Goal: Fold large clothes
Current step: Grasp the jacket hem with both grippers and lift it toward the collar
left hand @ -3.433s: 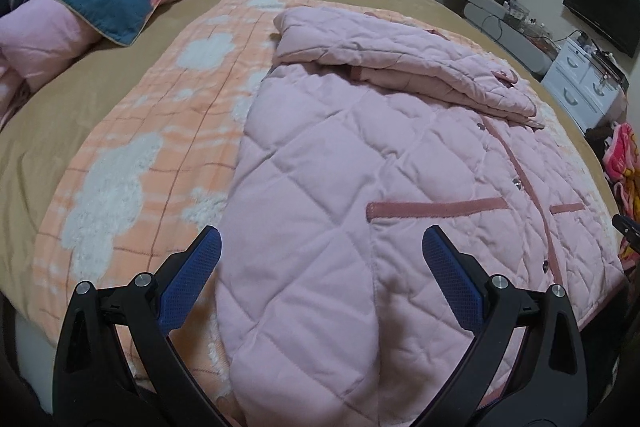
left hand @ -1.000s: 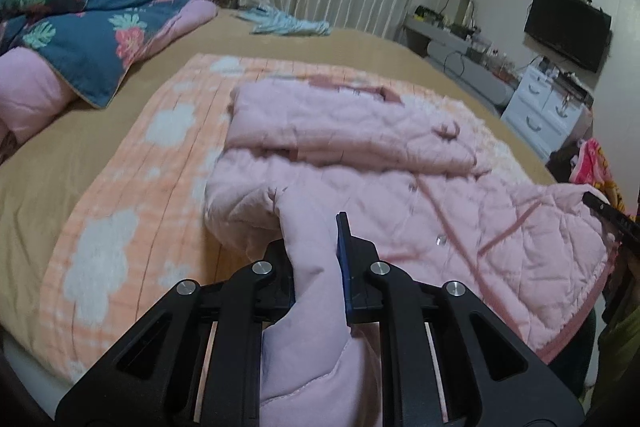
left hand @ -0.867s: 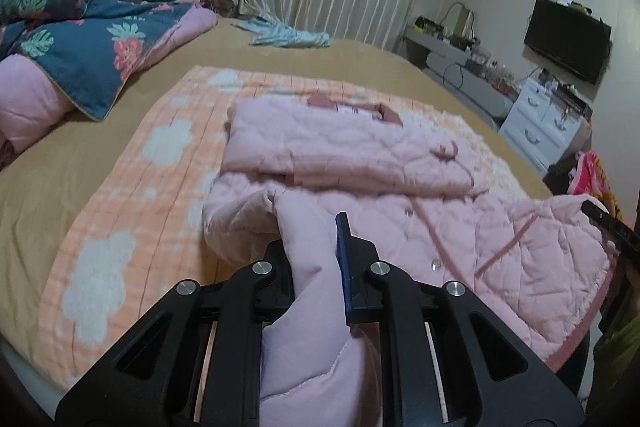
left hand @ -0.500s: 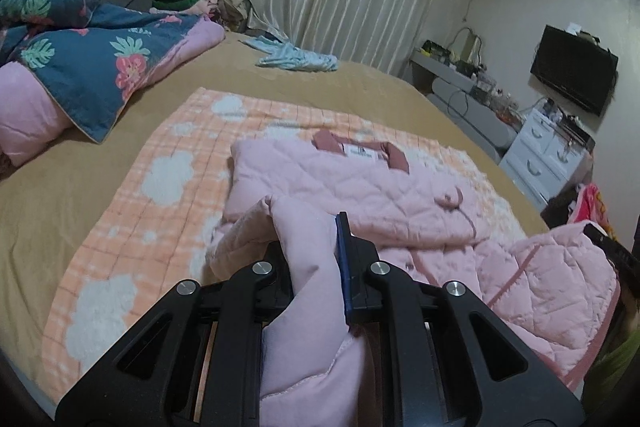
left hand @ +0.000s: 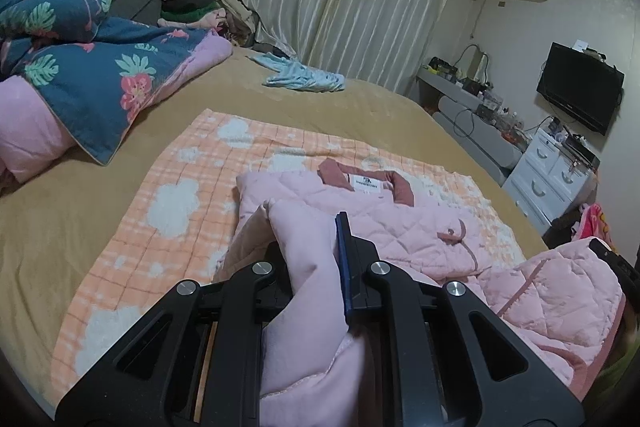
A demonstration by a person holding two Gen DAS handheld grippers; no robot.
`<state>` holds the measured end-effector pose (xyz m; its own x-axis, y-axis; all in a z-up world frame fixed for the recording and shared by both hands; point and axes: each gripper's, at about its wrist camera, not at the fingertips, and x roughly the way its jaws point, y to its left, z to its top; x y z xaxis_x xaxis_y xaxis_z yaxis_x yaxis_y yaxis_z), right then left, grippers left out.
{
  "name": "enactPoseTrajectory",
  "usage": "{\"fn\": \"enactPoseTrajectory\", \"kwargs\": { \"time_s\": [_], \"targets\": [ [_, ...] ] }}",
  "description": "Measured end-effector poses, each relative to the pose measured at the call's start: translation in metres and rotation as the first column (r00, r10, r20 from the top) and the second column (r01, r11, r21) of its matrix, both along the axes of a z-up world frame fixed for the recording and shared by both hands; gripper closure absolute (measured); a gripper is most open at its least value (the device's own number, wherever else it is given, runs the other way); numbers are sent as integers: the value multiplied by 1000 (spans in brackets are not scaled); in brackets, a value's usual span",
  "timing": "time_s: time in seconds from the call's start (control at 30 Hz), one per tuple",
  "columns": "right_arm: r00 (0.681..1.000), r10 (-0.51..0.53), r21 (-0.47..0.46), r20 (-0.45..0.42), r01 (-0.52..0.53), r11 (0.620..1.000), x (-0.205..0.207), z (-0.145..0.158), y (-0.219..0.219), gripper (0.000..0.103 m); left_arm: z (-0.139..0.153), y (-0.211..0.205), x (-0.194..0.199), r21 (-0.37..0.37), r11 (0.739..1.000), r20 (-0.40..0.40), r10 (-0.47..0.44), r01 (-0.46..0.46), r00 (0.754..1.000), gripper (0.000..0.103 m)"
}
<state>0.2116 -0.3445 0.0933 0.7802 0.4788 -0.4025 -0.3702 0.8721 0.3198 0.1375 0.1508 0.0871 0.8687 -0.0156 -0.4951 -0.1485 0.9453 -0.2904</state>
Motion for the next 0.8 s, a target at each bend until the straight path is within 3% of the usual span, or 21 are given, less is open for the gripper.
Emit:
{"fn": "enactPoseTrajectory", "kwargs": {
  "time_s": [0.4, 0.8],
  "targets": [
    [999, -43, 30, -33, 44, 999, 34, -1, 1, 83, 1, 6, 27, 58, 998, -6, 38, -38, 999, 95],
    [993, -77, -21, -89, 76, 997, 54, -27, 3, 83, -19, 7, 47, 93, 995, -52, 49, -44, 997, 95]
  ]
}}
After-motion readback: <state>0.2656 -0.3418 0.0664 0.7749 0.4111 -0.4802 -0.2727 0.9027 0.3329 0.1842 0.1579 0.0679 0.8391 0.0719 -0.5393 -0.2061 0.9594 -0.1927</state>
